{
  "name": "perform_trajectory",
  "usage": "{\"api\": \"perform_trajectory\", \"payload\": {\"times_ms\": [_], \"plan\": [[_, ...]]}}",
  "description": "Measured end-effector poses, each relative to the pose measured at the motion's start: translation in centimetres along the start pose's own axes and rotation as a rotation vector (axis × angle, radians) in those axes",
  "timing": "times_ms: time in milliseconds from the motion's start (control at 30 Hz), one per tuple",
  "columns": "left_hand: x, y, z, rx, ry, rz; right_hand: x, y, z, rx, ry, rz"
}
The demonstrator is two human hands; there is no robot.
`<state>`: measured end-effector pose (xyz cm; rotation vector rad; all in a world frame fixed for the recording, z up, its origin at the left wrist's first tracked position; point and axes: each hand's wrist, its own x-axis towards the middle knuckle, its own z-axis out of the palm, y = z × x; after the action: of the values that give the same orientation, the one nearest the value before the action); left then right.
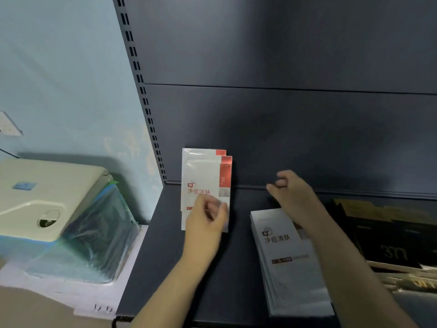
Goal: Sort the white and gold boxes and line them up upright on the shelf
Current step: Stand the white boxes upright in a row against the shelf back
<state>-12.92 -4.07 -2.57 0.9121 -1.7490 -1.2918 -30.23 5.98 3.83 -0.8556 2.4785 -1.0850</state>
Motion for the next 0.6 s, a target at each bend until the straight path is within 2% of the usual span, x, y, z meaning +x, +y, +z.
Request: {"api": "perform_trajectory", "payload": {"times_ms": [100, 200, 400, 500, 600], "plan": [[-2.5, 0.7, 3.9, 0.071, -0.375, -0.299, -1.9, 3.3, -3.1, -0.168, -0.167, 0.159], [-3.9, 0.4, 6.0, 0.139, -0.537, -0.362, -3.1, 5.0, -2.9, -0.280, -0.361, 0.258], [-4.0, 0.2, 5.7, 0.163, -0.475, -0.259, -3.2, 6.1, -2.6, -0.179, -0.316, 0.277], [-4.2, 0.1, 5.5, 0.206, -0.357, -0.174, -3.0, 6.2, -2.6, -0.178, -0.250, 0.216], [-3.9, 0.5, 5.0, 0.044, -0.296, -0.187, -2.6, 5.9, -2.8, -0.064, -0.178, 0.168]]}}
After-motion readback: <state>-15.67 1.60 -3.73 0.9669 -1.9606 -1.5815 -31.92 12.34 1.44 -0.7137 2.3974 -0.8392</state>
